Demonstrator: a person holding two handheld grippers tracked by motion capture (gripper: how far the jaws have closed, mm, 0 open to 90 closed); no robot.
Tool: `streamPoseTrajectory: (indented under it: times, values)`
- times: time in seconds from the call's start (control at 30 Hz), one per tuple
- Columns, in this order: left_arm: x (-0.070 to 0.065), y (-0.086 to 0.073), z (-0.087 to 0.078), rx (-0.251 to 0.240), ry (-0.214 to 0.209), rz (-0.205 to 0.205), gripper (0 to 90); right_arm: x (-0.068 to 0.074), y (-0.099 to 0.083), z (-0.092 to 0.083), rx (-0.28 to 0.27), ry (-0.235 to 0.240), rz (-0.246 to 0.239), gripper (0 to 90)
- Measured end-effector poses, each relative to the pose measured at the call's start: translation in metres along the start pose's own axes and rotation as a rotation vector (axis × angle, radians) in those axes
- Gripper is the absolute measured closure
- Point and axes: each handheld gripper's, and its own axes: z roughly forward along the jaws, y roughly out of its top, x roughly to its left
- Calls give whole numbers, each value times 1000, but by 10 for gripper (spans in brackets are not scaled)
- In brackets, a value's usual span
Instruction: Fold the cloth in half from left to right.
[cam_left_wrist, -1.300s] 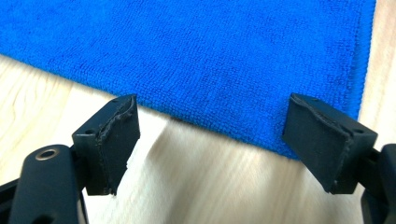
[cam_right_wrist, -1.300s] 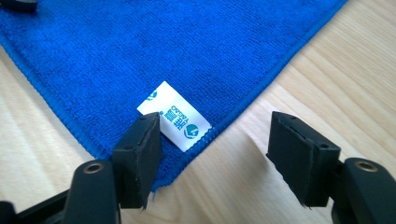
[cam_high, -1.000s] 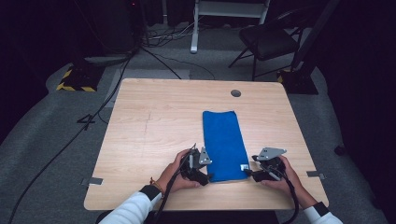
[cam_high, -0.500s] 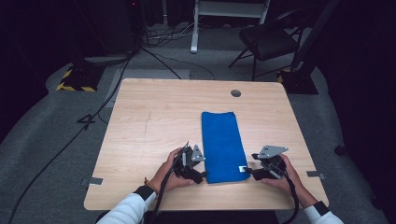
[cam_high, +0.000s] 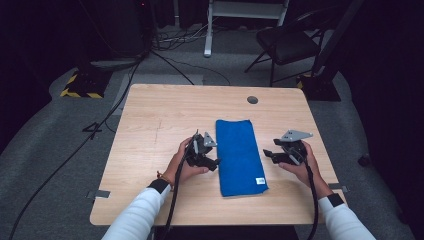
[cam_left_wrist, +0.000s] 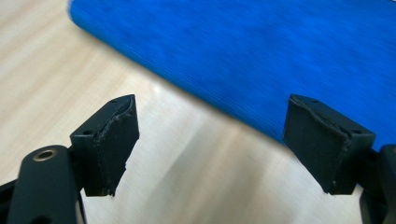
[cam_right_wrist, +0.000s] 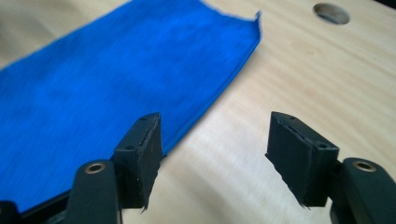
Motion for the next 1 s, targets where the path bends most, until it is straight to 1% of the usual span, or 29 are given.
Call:
streamPoseTrajectory:
  times: [0.07, 0.1, 0.13, 0.17, 0.2, 0.23, 0.27, 0.33, 0.43, 0.5, 0.57, 0.63, 0.7, 0.73, 0.77, 0.8, 0.9, 0.97, 1.0]
  values:
    - [5, 5, 6, 16, -4, 4, 199, -7, 7, 7, -9, -16, 20, 374]
    - [8, 7, 9, 8, 10, -11, 199, -11, 9, 11, -13, -15, 35, 374]
    - [12, 9, 12, -5, 14, -29, 202, -15, 12, 15, -13, -11, 55, 374]
    - [16, 12, 15, -4, -2, -50, 209, -18, 14, 19, -15, -12, 66, 377]
    - [20, 14, 17, -10, -19, -67, 207, -20, 16, 23, -9, -18, 65, 376]
    - [22, 15, 19, -35, -19, -88, 206, -22, 19, 28, 0, -26, 62, 377]
    - [25, 17, 21, -33, -17, -105, 207, -22, 21, 31, 0, -32, 59, 377]
    - [30, 19, 25, -39, -23, -125, 207, -24, 25, 38, 11, -31, 56, 377]
    - [37, 22, 31, -27, -12, -136, 207, -24, 32, 47, 19, -38, 57, 380]
    - [42, 23, 36, -24, -14, -159, 207, -23, 37, 54, 28, -37, 58, 381]
    - [47, 26, 42, -7, 6, -161, 206, -22, 41, 62, 40, -35, 52, 380]
    - [51, 29, 48, 4, 13, -174, 206, -21, 44, 69, 56, -39, 43, 380]
    - [54, 33, 52, 7, 34, -187, 206, -21, 47, 75, 53, -36, 49, 381]
    - [55, 36, 54, 2, 33, -193, 206, -21, 48, 78, 54, -41, 44, 377]
    - [56, 39, 55, 6, 43, -190, 207, -21, 49, 81, 62, -42, 45, 372]
    - [56, 42, 56, 7, 45, -198, 206, -21, 50, 85, 69, -46, 45, 371]
    - [56, 48, 63, 23, 68, -191, 207, -23, 53, 94, 86, -54, 52, 370]
    - [56, 52, 67, 42, 79, -167, 207, -26, 54, 96, 79, -61, 66, 371]
    - [55, 53, 69, 46, 93, -160, 216, -28, 55, 97, 78, -61, 74, 371]
